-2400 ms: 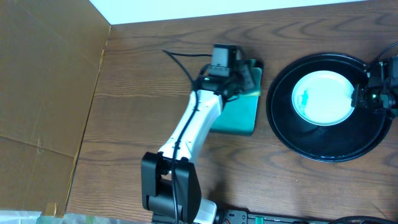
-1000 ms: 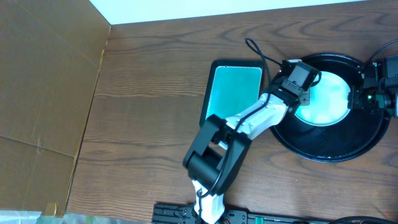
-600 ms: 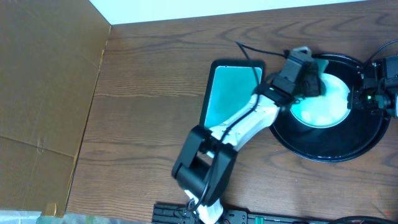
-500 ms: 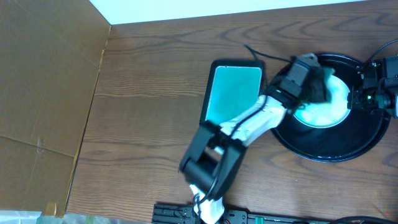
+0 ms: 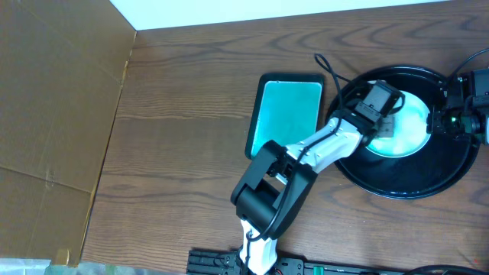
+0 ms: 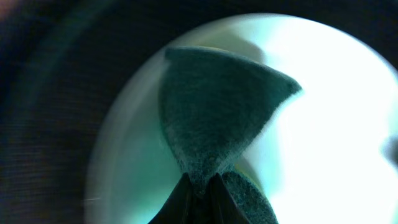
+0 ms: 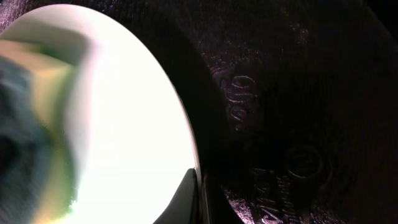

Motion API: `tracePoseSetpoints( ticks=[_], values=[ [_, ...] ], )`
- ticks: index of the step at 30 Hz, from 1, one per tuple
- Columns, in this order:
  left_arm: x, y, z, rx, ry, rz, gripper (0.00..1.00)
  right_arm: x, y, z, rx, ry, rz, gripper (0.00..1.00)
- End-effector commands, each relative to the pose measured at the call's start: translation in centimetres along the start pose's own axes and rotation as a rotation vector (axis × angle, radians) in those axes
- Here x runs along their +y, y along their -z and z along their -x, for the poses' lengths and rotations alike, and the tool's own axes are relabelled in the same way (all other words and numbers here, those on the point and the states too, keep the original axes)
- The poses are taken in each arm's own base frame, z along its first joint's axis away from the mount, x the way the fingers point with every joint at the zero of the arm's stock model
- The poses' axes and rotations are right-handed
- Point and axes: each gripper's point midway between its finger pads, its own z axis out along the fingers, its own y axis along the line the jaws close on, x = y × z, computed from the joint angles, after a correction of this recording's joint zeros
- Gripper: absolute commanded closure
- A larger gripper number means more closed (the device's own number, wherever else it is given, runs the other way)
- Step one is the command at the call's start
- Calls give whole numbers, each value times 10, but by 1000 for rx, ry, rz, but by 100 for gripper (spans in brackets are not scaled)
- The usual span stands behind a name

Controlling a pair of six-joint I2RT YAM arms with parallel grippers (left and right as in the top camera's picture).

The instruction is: Clean dirty plates on tray and stack at the side

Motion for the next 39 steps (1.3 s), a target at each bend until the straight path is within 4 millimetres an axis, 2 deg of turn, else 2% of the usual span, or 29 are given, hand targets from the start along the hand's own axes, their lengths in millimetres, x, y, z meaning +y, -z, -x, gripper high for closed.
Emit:
tracePoseSetpoints(
  ticks=[1,6,9,11,13,15,16,19,21,23,26,29,34,35,36,39],
  values=[
    [49,24,35,-131,-3,182,93,-4,-3,-6,16,-9,-25,99],
    [36,81,74,-271,37,101,93,-3,-3,-1,0,4,-20,99],
    [34,109,87,-324,49,76,92,-1,-2,4,-10,36,-18,99],
    [44,123,93,-342,68,85,93,2,1,10,-21,41,-14,99],
    [66,128,97,-341,97,133,93,8,6,16,-27,55,-11,99],
    [91,127,97,-321,127,188,93,13,11,20,-28,91,-9,99],
    [113,123,93,-289,158,230,93,16,16,25,-32,122,-17,99],
    [166,109,72,-181,268,313,92,20,30,38,-50,183,-86,99],
    [190,98,56,-111,332,330,93,23,38,45,-65,228,-135,99],
    [205,86,42,-46,373,319,93,24,49,53,-86,277,-199,99],
    [218,63,23,50,429,278,93,30,73,68,-124,384,-333,99],
    [219,47,12,102,444,255,93,37,95,81,-167,473,-447,99],
    [221,37,8,117,437,261,93,58,138,98,-238,722,-669,99],
    [222,37,8,114,438,265,88,62,144,100,-246,771,-703,99],
    [223,37,9,112,439,265,75,67,151,102,-257,812,-737,99],
    [225,38,12,98,445,263,46,80,177,110,-302,914,-886,99]
  ],
)
